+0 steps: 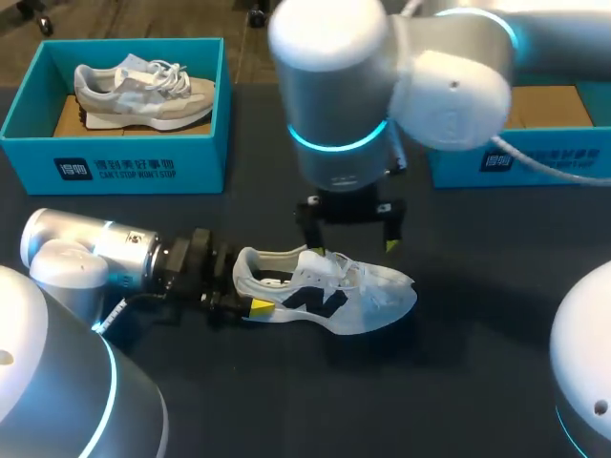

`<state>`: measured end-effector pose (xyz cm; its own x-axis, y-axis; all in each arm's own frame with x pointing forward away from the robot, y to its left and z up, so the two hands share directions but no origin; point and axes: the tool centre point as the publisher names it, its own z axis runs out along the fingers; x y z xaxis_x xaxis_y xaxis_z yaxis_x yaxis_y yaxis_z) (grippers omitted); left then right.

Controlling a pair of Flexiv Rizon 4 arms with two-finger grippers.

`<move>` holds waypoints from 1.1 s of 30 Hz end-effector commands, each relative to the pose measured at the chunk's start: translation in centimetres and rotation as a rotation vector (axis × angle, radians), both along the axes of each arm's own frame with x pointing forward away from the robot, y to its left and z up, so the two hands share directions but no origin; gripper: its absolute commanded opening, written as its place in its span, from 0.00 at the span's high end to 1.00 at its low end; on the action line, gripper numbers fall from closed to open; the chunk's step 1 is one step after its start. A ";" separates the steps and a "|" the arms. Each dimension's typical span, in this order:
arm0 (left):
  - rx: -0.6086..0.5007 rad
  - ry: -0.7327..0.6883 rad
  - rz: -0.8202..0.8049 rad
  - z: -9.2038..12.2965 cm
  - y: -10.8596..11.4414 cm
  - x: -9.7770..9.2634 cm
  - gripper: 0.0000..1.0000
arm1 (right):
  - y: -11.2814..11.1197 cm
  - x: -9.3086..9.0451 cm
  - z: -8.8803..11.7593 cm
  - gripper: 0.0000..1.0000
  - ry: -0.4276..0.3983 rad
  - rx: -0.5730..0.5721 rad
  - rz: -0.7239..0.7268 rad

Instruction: Take the shoe out of the shoebox, open the shoe tongue, remove and reinsert the insole, then place the shoe into the shoebox

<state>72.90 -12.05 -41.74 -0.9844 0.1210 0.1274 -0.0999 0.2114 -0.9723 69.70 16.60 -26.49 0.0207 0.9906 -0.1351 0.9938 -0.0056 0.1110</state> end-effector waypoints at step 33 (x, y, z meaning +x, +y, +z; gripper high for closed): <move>-0.001 0.000 0.002 -1.0 -0.1 0.1 1.00 | 6.5 0.7 -5.7 0.00 -0.071 -0.335 -0.188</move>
<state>72.90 -12.05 -41.74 -0.9844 0.1210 0.1275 -0.0999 0.2115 -0.9723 71.09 22.19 -31.48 -0.0311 0.9609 -0.2750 0.9921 0.0632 0.1085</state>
